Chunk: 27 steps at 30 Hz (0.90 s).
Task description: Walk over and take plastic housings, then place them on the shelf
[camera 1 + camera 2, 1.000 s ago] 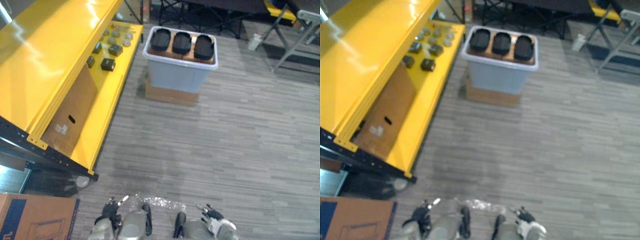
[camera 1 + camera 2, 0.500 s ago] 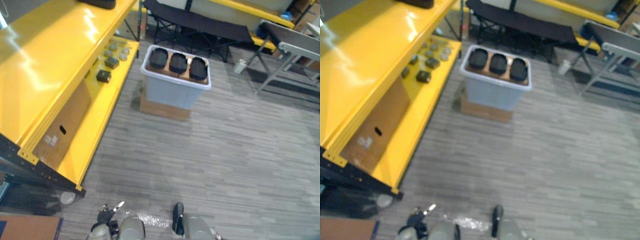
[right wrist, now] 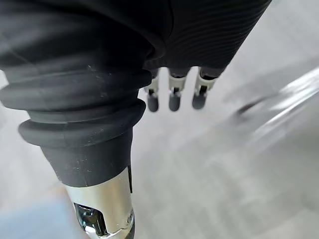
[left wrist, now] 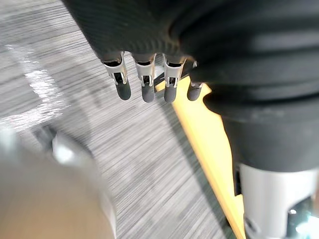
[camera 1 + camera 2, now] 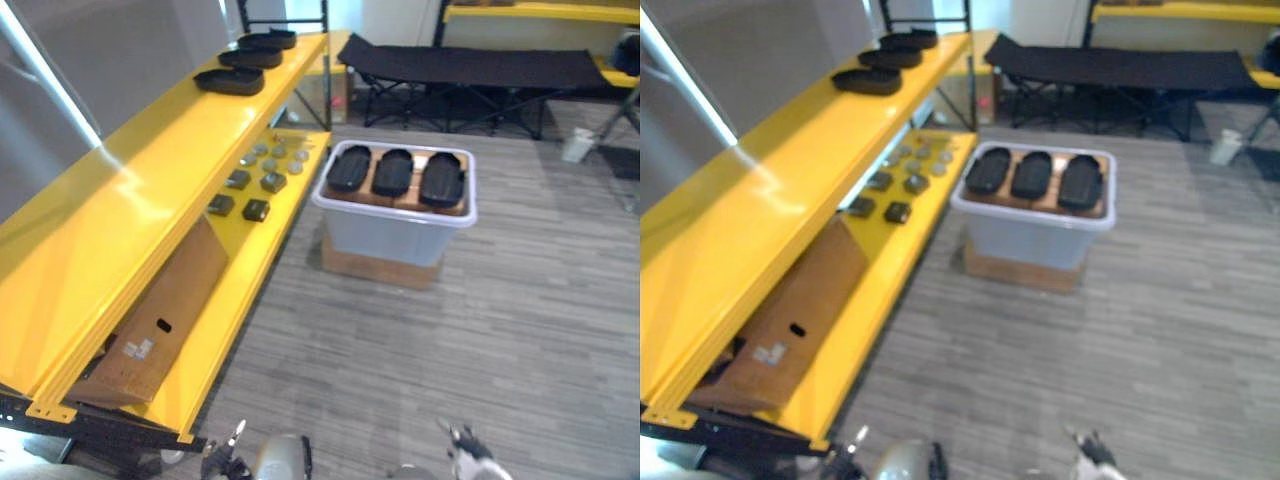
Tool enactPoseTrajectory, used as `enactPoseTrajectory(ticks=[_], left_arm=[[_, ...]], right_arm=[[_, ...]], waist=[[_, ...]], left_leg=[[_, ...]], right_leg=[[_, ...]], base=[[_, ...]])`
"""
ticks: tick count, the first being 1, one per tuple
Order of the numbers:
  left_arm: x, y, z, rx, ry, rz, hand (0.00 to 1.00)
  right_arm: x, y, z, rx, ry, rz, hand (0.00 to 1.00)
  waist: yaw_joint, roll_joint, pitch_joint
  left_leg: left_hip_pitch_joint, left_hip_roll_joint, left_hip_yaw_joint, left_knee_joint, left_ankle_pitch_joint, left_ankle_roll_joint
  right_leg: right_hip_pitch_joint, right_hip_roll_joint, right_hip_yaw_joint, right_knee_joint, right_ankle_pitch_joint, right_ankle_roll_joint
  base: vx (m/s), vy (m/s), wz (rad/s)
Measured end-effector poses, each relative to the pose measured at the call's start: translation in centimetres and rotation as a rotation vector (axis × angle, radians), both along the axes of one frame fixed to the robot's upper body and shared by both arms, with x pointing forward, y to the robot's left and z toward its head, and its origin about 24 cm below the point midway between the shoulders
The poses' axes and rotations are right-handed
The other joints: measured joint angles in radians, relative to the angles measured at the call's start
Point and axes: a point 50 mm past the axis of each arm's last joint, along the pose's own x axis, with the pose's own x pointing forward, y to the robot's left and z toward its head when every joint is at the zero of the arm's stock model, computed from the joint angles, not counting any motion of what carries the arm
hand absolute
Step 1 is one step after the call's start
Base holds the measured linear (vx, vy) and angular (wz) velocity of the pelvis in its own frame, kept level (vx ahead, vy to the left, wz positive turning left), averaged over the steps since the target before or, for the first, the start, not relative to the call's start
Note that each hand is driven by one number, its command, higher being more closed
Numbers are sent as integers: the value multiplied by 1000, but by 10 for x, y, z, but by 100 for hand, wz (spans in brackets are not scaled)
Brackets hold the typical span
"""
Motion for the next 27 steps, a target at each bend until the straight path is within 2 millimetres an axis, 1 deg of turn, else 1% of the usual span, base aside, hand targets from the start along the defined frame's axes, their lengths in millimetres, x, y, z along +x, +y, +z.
enactPoseTrajectory(ticks=[1,2,3,4,5,6,7,8,9,10,11,12,13,14,15,16,17,18,19,20,21,22,23,24,25,26,27], left_arm=[[-12,1,-2,-7,27,6,0],[-21,3,-4,-9,44,-6,0],[-21,8,-3,-3,38,-37,0],[-16,15,-1,6,18,-82,0],[-12,17,0,11,7,-98,0],[-2,20,2,26,-15,-140,0],[5,19,4,26,-33,-159,0],[19,18,7,29,-75,-199,0],[31,17,11,39,-113,-234,0],[39,15,14,47,-143,-249,0],[56,11,21,60,-207,-279,0],[70,7,27,68,-258,-302,0],[74,5,28,65,-277,-302,0],[84,3,32,63,-309,-300,0],[88,1,33,61,-316,-301,0],[90,0,34,59,-319,-288,0],[90,-1,33,56,-320,-284,0],[90,-3,33,47,-323,-271,0],[88,-4,31,31,-312,-248,0],[86,-13,28,1,-299,-230,0],[82,-25,24,-38,-279,-223,0],[81,-37,21,-75,-260,-223,0],[79,-40,20,-86,-250,-220,0],[71,-44,16,-100,-214,-211,0],[67,-40,14,-89,-196,-202,0],[66,-39,14,-85,-191,-198,0],[62,-36,13,-74,-174,-183,0]], right_arm=[[8,1,5,-14,-29,28,0],[14,5,7,-15,-45,50,0],[17,11,7,10,-49,50,0],[14,14,4,27,-25,55,0],[15,15,3,34,-17,57,0],[11,15,0,41,5,57,0],[7,16,-2,47,24,57,0],[-3,19,-9,61,79,67,0],[-18,24,-17,82,143,73,0],[-25,27,-21,93,171,72,0],[-38,31,-26,114,220,72,0],[-44,33,-29,124,243,71,0],[-46,34,-29,129,254,68,0],[-53,33,-31,135,275,58,0],[-59,33,-33,149,295,38,0],[-68,29,-34,158,310,-27,0],[-73,29,-35,159,317,-45,0],[-79,28,-35,154,326,-52,0],[-88,27,-37,145,352,-42,0],[-90,20,-36,124,360,-45,0],[-98,17,-36,108,383,-37,0],[-101,16,-36,114,386,-53,0],[-101,16,-36,114,386,-51,0],[-99,17,-36,116,385,-48,0],[-99,18,-37,118,387,-49,0],[-98,18,-37,118,387,-48,0],[-98,15,-37,102,395,-54,0]], waist=[[2,-5,-1],[6,-16,3],[16,-53,0],[17,-88,3],[18,-100,9],[16,-107,14],[16,-107,15],[15,-108,25],[11,-101,31],[9,-98,33],[0,-88,31],[-8,-65,21],[-18,-56,17],[-28,-52,18],[-34,-53,18],[-42,-60,15],[-44,-63,14],[-44,-69,13],[-48,-72,9],[-51,-36,4],[-62,-18,-5],[-69,-9,-11],[-68,-10,-10],[-67,-17,-13],[-67,-20,-16],[-67,-30,-21],[-65,-29,-24]], left_leg=[[13,4,6,-2,66,-3],[25,-3,5,11,117,23],[17,-28,16,55,68,50],[0,-48,19,100,18,62],[0,-54,26,117,-2,69],[7,-59,31,139,-36,81],[17,-60,33,146,-45,85],[58,-62,37,149,-71,104],[110,-60,37,144,-90,114],[137,-58,37,131,-96,115],[182,-42,37,97,-97,114],[201,-10,37,70,-97,112],[203,4,38,63,-96,111],[221,22,46,48,-100,97],[236,31,51,43,-111,79],[255,46,54,55,-137,49],[259,54,53,73,-154,36],[267,67,45,108,-190,12],[269,87,20,166,-247,-24],[265,123,4,185,-261,-33],[268,148,-7,177,-267,-41],[281,155,-16,148,-265,-44],[296,155,-16,131,-264,-46],[324,156,-12,106,-263,-47],[338,153,-14,109,-260,-43],[335,151,-19,130,-256,-35],[279,148,-45,255,-219,21]], right_leg=[[23,-1,15,-2,-16,21],[43,-11,25,-2,-38,33],[54,-40,27,-2,-64,26],[54,-60,24,21,-74,27],[48,-68,26,47,-76,32],[6,-87,26,157,-67,45],[-19,-98,25,226,-55,61],[-63,-126,22,368,-28,66],[-76,-137,12,426,-65,62],[-79,-134,-2,420,-84,59],[-102,-115,-34,363,-109,53],[-148,-64,-38,266,-108,56],[-175,-44,-32,208,-96,57],[-220,-31,-27,109,-45,64],[-247,-33,-25,45,11,61],[-281,-44,-21,-45,120,61],[-288,-51,-21,-69,162,64],[-287,-62,-21,-100,226,61],[-283,-62,-45,-54,324,62],[-285,-38,-69,-18,310,60],[-290,-29,-90,23,249,51],[-306,-32,-100,85,194,47],[-311,-35,-99,115,168,46],[-326,-44,-94,183,113,43],[-343,-52,-91,247,61,42],[-343,-56,-90,269,42,44],[-332,-61,-94,277,25,39]], base=[[337,158,-45],[380,212,-22],[375,213,-5],[444,220,1],[426,198,-2],[284,130,-5],[360,197,-6],[385,156,0],[467,161,1],[374,43,2],[342,0,-5],[315,-9,-6],[308,-28,-15],[298,-76,-17],[367,-155,-24],[299,-192,-11],[302,-261,-3],[262,-309,17],[250,-294,17],[219,-247,33],[218,-183,39],[211,-177,38],[199,-164,20],[235,-198,6],[238,-199,8],[231,-211,11],[168,-183,10]])
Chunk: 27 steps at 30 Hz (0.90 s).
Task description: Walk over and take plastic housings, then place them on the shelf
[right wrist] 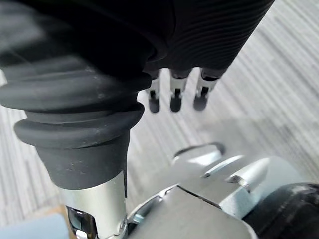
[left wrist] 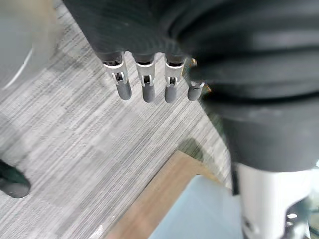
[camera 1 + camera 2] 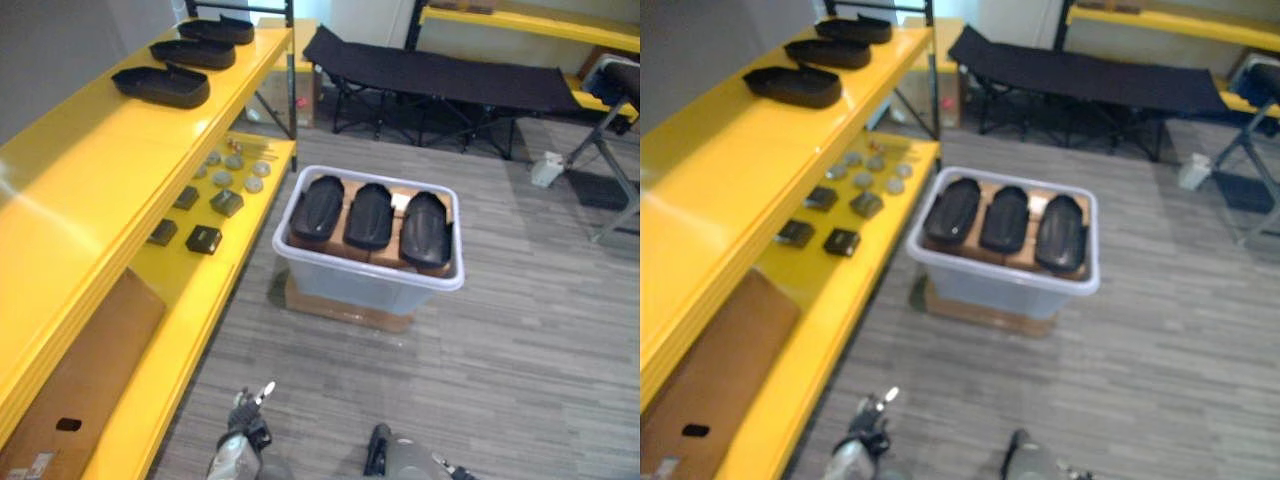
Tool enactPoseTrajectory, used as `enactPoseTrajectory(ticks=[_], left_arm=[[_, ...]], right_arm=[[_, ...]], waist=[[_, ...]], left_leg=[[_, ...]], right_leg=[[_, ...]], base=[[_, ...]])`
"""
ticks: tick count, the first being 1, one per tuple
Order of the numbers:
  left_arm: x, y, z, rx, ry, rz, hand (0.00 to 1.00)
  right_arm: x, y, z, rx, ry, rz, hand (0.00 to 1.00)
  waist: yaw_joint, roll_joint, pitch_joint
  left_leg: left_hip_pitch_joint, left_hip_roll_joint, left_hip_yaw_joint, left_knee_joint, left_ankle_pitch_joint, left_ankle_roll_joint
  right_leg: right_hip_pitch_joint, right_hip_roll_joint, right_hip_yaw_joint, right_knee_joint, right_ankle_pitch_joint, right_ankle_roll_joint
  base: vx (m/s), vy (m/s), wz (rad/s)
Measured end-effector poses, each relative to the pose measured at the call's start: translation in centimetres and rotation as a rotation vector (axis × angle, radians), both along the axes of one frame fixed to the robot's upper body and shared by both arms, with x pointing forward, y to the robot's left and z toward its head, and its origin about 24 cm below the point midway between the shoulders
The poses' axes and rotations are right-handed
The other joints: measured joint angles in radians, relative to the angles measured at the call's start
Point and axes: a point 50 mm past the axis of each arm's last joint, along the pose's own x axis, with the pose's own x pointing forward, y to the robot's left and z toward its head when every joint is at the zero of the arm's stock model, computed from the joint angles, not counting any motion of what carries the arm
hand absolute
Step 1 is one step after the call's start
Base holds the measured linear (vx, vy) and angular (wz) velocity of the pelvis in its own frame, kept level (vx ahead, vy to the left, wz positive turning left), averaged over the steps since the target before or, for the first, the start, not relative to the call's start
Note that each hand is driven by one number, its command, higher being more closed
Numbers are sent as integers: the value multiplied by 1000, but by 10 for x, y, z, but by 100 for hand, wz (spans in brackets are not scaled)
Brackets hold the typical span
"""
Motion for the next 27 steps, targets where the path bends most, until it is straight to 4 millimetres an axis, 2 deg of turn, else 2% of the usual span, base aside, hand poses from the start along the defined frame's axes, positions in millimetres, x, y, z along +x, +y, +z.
enactPoseTrajectory(ticks=[1,2,3,4,5,6,8,9,10,11,12,13,16,20,23,25,27], left_arm=[[-3,5,-1,11,7,21,0],[-6,7,-2,13,15,31,0],[-16,13,-6,26,53,44,0],[-31,17,-11,35,97,56,0],[-35,20,-11,29,100,88,0],[-35,20,-11,27,89,96,0],[-35,20,-11,28,86,88,0],[-34,21,-10,28,84,84,0],[-31,19,-10,20,74,69,0],[-26,20,-8,16,50,54,0],[-24,24,-7,24,41,46,0],[-18,32,-4,39,15,33,0],[-8,38,1,70,-26,-7,0],[6,34,8,90,-90,-51,0],[17,30,14,117,-124,-116,0],[28,31,18,139,-141,-140,0],[33,37,22,174,-144,-153,0]], right_arm=[[0,-3,0,-19,10,18,0],[0,-6,1,-30,11,29,0],[1,-11,2,-53,7,58,0],[2,-10,2,-55,4,88,0],[3,-12,3,-61,-4,91,0],[9,-14,4,-69,-24,96,0],[23,-12,7,-68,-65,104,0],[31,-11,8,-75,-91,107,0],[39,-13,11,-83,-118,111,0],[44,-3,10,-59,-144,123,0],[47,2,10,-49,-158,138,0],[55,9,12,-32,-184,153,0],[67,13,15,-22,-227,166,0],[70,14,16,-18,-238,205,0],[79,18,18,-21,-249,244,0],[91,20,22,-28,-283,264,0],[96,26,23,-31,-299,296,0]], waist=[[0,11,0],[0,25,1],[-2,48,5],[0,49,6],[0,56,6],[4,63,10],[9,57,15],[8,55,16],[11,58,26],[29,26,33],[30,7,30],[36,-24,39],[47,-60,62],[49,-52,77],[48,-51,93],[47,-45,143],[50,-51,166]], left_leg=[[-82,8,-24,156,85,9],[-114,16,-42,224,138,-9],[-156,29,-74,323,263,-33],[-189,29,-79,389,310,-59],[-208,23,-72,399,274,-60],[-243,2,-37,354,204,-61],[-259,-51,36,134,156,-57],[-253,-76,67,-21,167,-51],[-237,-95,86,-192,269,7],[-182,-128,114,-248,278,11],[-178,-142,119,-266,282,14],[-174,-159,121,-281,283,15],[-182,-181,119,-293,282,16],[-198,-200,87,-285,271,25],[-246,-204,48,-213,225,40],[-265,-195,15,-150,185,49],[-267,-196,-8,-149,186,52]], right_leg=[[31,7,-9,-23,-5,-2],[55,18,-17,-45,-5,-2],[117,43,-19,-106,3,-10],[168,59,-14,-174,26,-25],[186,64,-13,-205,36,-30],[215,63,-12,-255,54,-28],[240,42,-9,-300,78,-8],[247,30,-6,-306,78,-5],[268,26,0,-311,70,20],[281,3,11,-325,69,36],[283,-6,7,-341,70,37],[293,-19,6,-367,77,48],[291,-32,1,-387,83,58],[308,-34,-38,-414,86,63],[303,-37,-64,-385,65,82],[267,-54,-51,-241,36,91],[201,-74,-28,-106,34,88]], base=[[168,-175,9],[200,-120,5],[259,-49,-11],[276,-24,-17],[295,3,-17],[232,17,-11],[261,79,-16],[290,158,-14],[269,167,-16],[211,125,-9],[209,92,-4],[166,63,5],[150,47,5],[84,4,21],[41,49,27],[38,114,30],[-1,134,39]])
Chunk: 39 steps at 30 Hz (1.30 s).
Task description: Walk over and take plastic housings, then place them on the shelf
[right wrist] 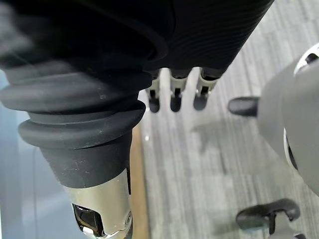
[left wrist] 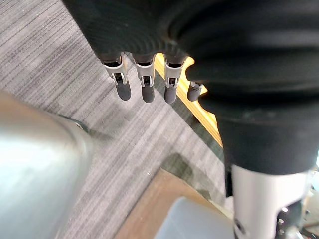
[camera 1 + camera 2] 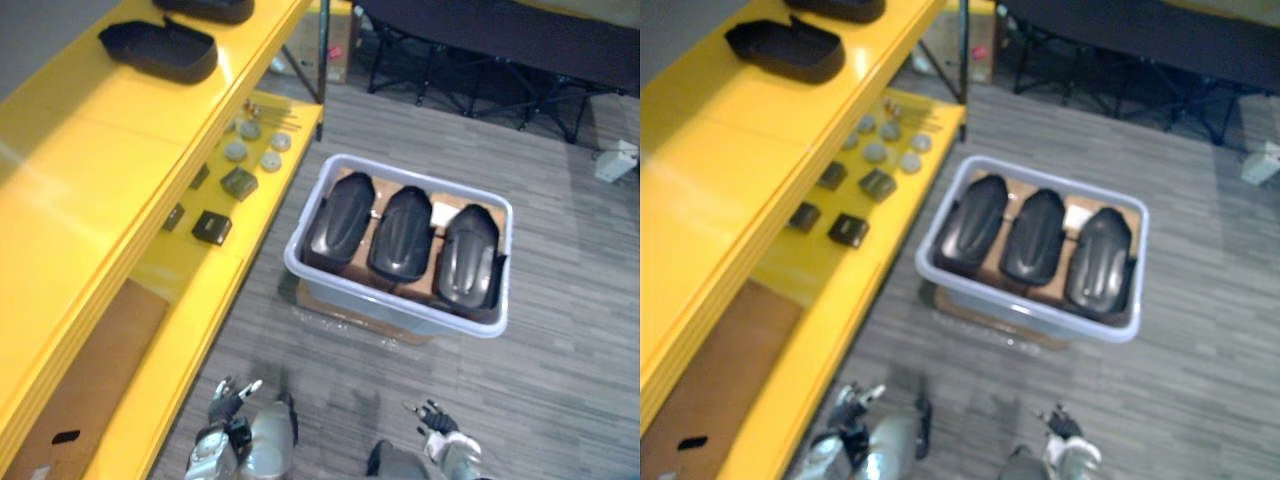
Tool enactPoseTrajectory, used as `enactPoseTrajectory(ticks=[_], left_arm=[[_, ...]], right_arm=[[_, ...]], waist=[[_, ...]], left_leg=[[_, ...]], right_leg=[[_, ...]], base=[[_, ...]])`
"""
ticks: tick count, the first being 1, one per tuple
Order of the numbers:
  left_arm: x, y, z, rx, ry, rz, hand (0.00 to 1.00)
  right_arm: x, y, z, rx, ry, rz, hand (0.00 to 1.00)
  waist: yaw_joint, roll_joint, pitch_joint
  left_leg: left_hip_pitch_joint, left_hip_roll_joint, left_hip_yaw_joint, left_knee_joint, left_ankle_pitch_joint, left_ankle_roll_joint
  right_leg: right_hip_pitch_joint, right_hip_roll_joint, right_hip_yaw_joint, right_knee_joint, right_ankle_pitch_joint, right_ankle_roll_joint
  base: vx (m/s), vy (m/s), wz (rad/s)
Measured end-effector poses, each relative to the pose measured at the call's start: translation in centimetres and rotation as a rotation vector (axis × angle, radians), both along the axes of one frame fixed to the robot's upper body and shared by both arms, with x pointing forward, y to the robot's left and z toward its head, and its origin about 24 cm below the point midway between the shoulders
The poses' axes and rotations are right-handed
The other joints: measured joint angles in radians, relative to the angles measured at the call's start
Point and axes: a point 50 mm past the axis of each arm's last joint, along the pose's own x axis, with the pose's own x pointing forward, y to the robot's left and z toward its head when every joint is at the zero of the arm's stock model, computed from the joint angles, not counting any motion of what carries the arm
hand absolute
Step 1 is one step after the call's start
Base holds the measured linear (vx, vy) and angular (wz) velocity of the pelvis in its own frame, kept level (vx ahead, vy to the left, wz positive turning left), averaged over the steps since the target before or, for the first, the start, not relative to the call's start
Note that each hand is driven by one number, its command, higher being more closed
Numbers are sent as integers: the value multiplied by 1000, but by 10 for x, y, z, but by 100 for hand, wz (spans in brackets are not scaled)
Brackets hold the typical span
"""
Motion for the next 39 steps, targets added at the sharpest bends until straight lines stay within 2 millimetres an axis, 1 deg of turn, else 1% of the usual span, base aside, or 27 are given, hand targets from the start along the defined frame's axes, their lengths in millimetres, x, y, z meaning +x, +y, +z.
enactPoseTrajectory(ticks=[1,2,3,4,7,9,10,11,12,13,14,15,16,17,18,19,20,22,23,25,26,27,28,30,31,35,39], left_arm=[[0,4,1,18,5,2,0],[-1,8,1,29,8,9,0],[-1,14,2,45,9,12,0],[1,21,5,66,5,13,0],[-2,23,3,76,22,31,0],[-8,19,-1,66,42,28,0],[-10,19,-2,63,49,34,0],[-12,20,-2,67,55,36,0],[-13,20,-3,68,59,38,0],[-15,21,-4,73,66,38,0],[-16,22,-4,76,66,36,0],[-17,23,-4,79,67,37,0],[-20,25,-4,85,71,39,0],[-23,27,-4,88,68,39,0],[-28,29,-5,94,72,38,0],[-32,32,-6,98,76,36,0],[-34,32,-6,97,78,34,0],[-35,32,-6,96,74,29,0],[-36,32,-6,95,73,29,0],[-33,34,-2,102,48,30,0],[-32,34,-1,104,40,31,0],[-28,36,2,111,13,35,0],[-25,38,6,115,-12,49,0],[-26,41,6,121,-13,59,0],[-27,43,6,126,-11,64,0],[-28,45,7,134,-31,71,0],[-30,45,5,130,-32,87,0]], right_arm=[[1,6,0,-9,-5,51,0],[2,9,0,-16,-13,87,0],[5,12,1,-16,-29,122,0],[13,16,5,-5,-75,174,0],[37,26,22,-47,-220,447,0],[49,42,33,-97,-319,645,0],[53,60,44,-98,-409,773,0],[58,78,61,-107,-526,882,0],[61,86,71,-108,-588,923,0],[68,102,96,-103,-730,961,0],[72,109,110,-92,-809,952,0],[82,117,141,-72,-970,895,0],[91,115,173,-51,-1120,782,0],[96,109,190,-43,-1193,700,0],[108,87,220,-64,-1315,515,0],[121,57,245,-125,-1397,305,0],[126,40,254,-155,-1415,195,0],[134,-20,285,-283,-1456,-183,0],[134,-32,289,-316,-1444,-261,0],[134,-73,294,-426,-1349,-503,0],[134,-78,294,-441,-1327,-537,0],[136,-97,292,-487,-1247,-640,0],[136,-123,285,-529,-1124,-772,0],[132,-143,273,-545,-1009,-867,0],[127,-160,261,-555,-910,-927,0],[118,-185,257,-598,-827,-989,0],[121,-204,273,-642,-814,-1009,0]], waist=[[6,-8,7],[7,-12,9],[7,-16,9],[11,-39,15],[12,-28,29],[14,-27,31],[17,-30,29],[22,-33,28],[25,-35,27],[30,-39,24],[31,-41,22],[32,-47,19],[32,-57,13],[32,-61,11],[32,-71,5],[31,-79,0],[31,-80,-1],[30,-78,0],[30,-77,1],[29,-76,3],[29,-76,4],[28,-75,13],[31,-74,30],[31,-70,36],[31,-63,44],[26,-43,68],[4,-26,83]], left_leg=[[0,0,-17,-1,0,-1],[-3,-1,-25,0,0,-1],[-11,-5,-38,3,0,-2],[-12,-16,-51,7,1,-7],[-29,-13,-88,0,12,-31],[-31,-3,-103,-16,22,-45],[-21,3,-112,-29,27,-52],[-6,8,-114,-38,30,-56],[1,11,-114,-40,30,-56],[12,17,-113,-46,31,-58],[10,20,-113,-49,31,-59],[8,26,-112,-55,32,-61],[11,29,-108,-68,36,-67],[13,31,-106,-70,37,-67],[15,31,-98,-71,37,-67],[17,31,-88,-69,37,-67],[19,32,-86,-68,37,-67],[19,28,-79,-74,42,-59],[19,27,-79,-80,44,-57],[3,37,-56,-100,48,-50],[-5,42,-48,-100,50,-50],[-27,50,-32,-99,61,-46],[-49,50,-34,-98,72,-46],[-81,50,-40,-98,81,-46],[-99,50,-42,-98,90,-44],[-135,48,-39,-101,110,-45],[-200,43,-34,-95,123,-38]], right_leg=[[-3,8,23,-28,-24,-19],[-2,16,37,-65,-23,-17],[-2,25,41,-117,-9,-10],[-4,33,39,-170,43,-5],[-1,49,23,-190,28,-6],[6,65,4,-209,32,-13],[27,75,-9,-229,37,-19],[49,84,-18,-245,40,-24],[59,88,-20,-253,42,-26],[73,97,-21,-267,46,-30],[73,102,-21,-270,47,-31],[72,107,-22,-276,54,-40],[72,109,-21,-285,65,-45],[72,110,-19,-286,68,-47],[71,108,-15,-285,71,-48],[71,105,-9,-285,77,-50],[70,106,-6,-285,84,-51],[69,103,8,-286,104,-62],[68,102,8,-286,108,-64],[43,100,12,-284,124,-66],[37,101,12,-284,125,-67],[18,102,13,-282,125,-67],[-4,102,16,-280,126,-68],[-31,103,18,-278,126,-68],[-57,103,29,-271,126,-68],[-110,103,39,-250,126,-68],[-195,96,56,-218,126,-67]], base=[[-2,85,43],[16,-3,44],[17,-69,42],[-13,-118,51],[5,-87,27],[27,-122,17],[57,-131,20],[70,-126,17],[55,-87,10],[28,-64,2],[17,-48,0],[2,-19,-3],[5,-4,-5],[-2,12,-8],[-14,32,-12],[-25,44,-13],[-46,61,-12],[-73,73,-6],[-92,62,0],[-95,37,4],[-95,23,9],[-110,21,10],[-106,20,11],[-58,12,7],[0,0,0],[-11,2,-4],[-15,9,-6]])
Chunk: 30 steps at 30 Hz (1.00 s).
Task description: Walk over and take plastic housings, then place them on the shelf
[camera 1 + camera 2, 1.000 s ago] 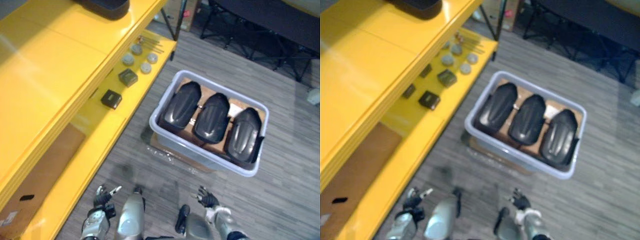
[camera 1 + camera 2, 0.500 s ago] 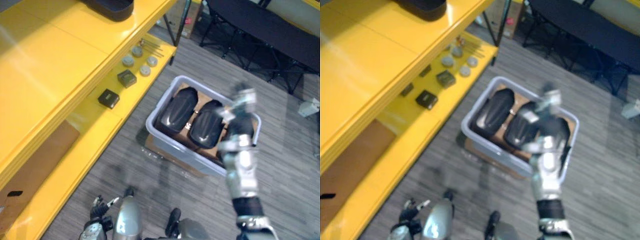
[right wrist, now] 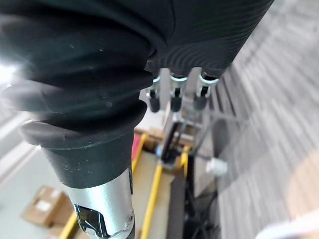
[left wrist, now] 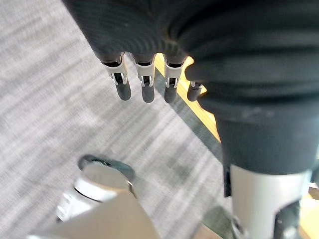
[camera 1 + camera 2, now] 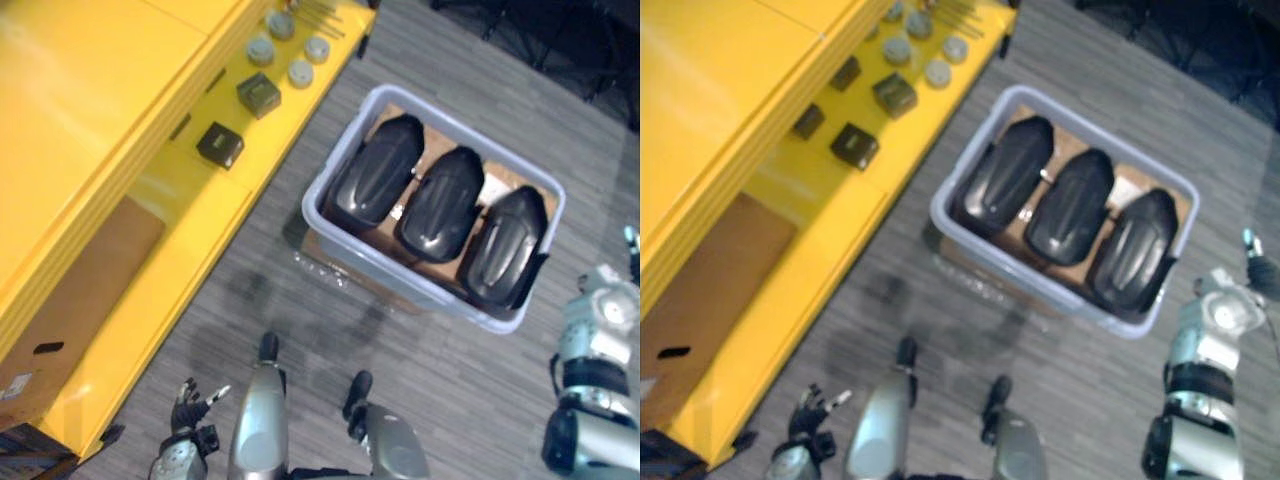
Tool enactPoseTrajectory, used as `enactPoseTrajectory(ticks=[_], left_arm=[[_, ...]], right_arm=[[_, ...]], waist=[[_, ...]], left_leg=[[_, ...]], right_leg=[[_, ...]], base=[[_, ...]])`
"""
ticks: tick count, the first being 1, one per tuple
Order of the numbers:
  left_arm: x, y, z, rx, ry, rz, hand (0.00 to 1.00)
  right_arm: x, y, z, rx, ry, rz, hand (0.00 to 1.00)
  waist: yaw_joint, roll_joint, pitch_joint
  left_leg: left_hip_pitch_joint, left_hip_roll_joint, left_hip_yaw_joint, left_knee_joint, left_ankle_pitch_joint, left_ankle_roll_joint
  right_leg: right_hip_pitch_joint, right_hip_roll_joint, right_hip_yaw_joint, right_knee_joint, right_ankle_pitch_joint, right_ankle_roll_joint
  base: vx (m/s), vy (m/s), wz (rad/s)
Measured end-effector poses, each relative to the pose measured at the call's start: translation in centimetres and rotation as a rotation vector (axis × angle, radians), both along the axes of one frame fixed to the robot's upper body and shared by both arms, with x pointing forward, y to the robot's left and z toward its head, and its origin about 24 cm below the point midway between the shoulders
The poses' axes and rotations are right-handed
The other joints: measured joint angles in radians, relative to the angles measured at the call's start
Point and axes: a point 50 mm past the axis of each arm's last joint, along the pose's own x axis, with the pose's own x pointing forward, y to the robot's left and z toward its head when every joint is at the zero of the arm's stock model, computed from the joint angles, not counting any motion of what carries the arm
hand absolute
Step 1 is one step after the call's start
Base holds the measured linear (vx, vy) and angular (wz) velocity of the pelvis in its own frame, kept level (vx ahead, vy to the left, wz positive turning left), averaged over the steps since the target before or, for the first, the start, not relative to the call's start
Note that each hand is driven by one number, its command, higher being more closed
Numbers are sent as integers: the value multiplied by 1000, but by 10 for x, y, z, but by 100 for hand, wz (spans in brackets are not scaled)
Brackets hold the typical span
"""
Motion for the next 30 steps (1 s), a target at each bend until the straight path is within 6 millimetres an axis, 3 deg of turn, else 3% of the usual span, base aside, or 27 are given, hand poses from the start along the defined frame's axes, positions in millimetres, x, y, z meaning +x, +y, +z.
enactPoseTrajectory(ticks=[4,11,22,28,30], left_arm=[[7,0,3,-16,-33,20,0],[16,-6,7,-19,-78,2,0],[33,-33,10,-91,-155,-72,0],[35,-44,9,-127,-174,-87,0],[35,-46,9,-139,-177,-87,0]], right_arm=[[-7,-17,-11,37,106,-35,0],[-11,-24,-39,174,228,9,0],[-3,-30,-22,180,212,44,0],[5,-34,3,144,188,53,0],[5,-34,3,148,200,57,0]], waist=[[-1,24,17],[5,47,31],[29,109,62],[33,129,68],[37,130,68]], left_leg=[[-43,-21,-21,5,11,5],[-98,-46,-54,18,29,5],[-162,-78,-75,35,47,6],[-205,-82,-81,64,48,7],[-209,-82,-79,67,48,7]], right_leg=[[-45,-18,0,37,-28,5],[-104,-43,-21,109,-75,16],[-206,-89,-24,244,-130,17],[-249,-99,-24,288,-151,19],[-257,-101,-22,295,-153,19]], base=[[-14,22,13],[-9,6,18],[-9,1,9],[-19,3,5],[0,0,0]])
